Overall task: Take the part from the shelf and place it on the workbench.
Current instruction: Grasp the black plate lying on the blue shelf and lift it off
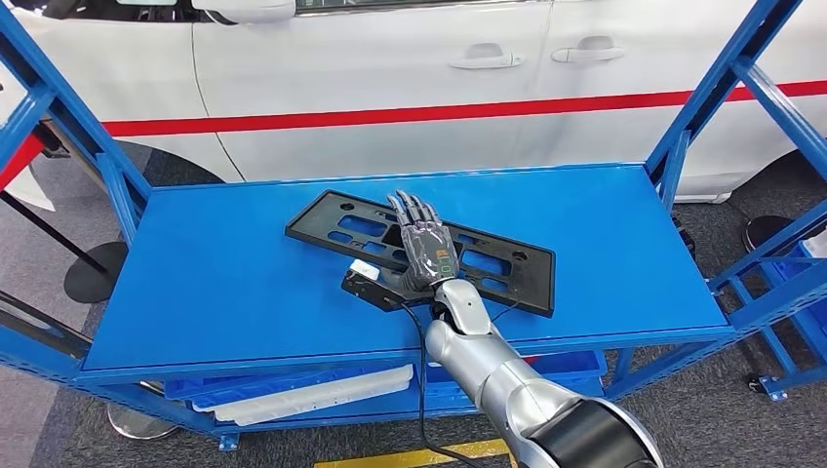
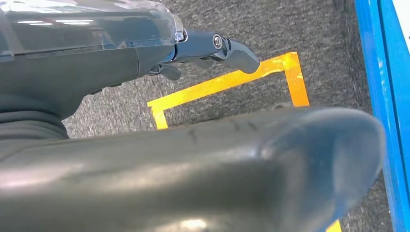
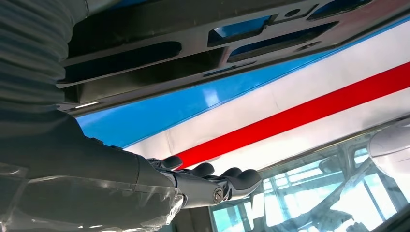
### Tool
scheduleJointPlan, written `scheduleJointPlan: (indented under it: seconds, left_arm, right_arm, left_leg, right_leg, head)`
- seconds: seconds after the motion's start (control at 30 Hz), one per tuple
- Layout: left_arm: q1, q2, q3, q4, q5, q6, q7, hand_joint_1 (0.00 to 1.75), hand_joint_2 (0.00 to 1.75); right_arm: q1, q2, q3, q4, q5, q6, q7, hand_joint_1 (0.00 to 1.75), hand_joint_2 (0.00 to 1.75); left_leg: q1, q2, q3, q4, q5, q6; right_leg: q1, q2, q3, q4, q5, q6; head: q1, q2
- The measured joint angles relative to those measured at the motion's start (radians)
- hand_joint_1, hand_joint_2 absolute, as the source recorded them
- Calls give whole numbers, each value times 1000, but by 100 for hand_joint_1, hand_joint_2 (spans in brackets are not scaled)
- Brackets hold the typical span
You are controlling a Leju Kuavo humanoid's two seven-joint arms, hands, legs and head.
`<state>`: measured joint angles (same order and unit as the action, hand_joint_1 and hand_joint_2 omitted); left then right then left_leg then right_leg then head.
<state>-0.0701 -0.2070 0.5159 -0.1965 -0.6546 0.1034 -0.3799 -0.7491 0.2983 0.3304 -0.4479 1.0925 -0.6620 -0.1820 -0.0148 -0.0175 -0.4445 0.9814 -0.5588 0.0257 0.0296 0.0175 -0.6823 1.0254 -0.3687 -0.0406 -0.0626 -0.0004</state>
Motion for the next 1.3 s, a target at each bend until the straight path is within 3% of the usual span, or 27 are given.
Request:
scheduleJointPlan:
  seconds: [0.13, 0.27, 0.7, 1.13, 1.3]
  left_arm:
    - [0, 1, 5, 0, 0, 1, 0, 0, 0]
    - [0, 1, 9, 0, -4, 5, 0, 0, 0]
    - [-5, 3, 11, 0, -8, 4, 0, 0, 0]
    - [-7, 3, 14, 0, -16, 2, 8, 0, 0]
    - [-7, 3, 14, 0, -21, 5, 15, 0, 0]
  right_arm:
    - [-3, 0, 0, 5, 4, 1, 6, 0, 175]
    - [-8, 0, 2, 12, 53, 5, 74, 169, 175]
    - [-56, -1, 52, 31, 179, 168, 242, 175, 175]
    - [-68, -6, 56, 30, 155, 171, 232, 175, 175]
    - [-67, -11, 47, 11, 101, 171, 187, 175, 175]
  left_leg:
    - [-1, 0, 1, 0, 1, 0]
    - [-1, 0, 2, 0, 2, 0]
    - [-2, 0, 3, 0, 2, 0]
    - [-2, 1, 9, 0, 2, 0]
    - [-2, 2, 10, 0, 2, 0]
  right_leg:
    - [-1, 0, 1, 0, 1, 0]
    - [-1, 0, 2, 0, 2, 0]
    - [-1, 0, 2, 0, 2, 0]
    - [-1, 1, 8, 0, 2, 1]
    - [-1, 1, 9, 0, 3, 1]
  head:
    - [0, 0]
    - [0, 0]
    - [0, 0]
    - [0, 0]
    - [0, 0]
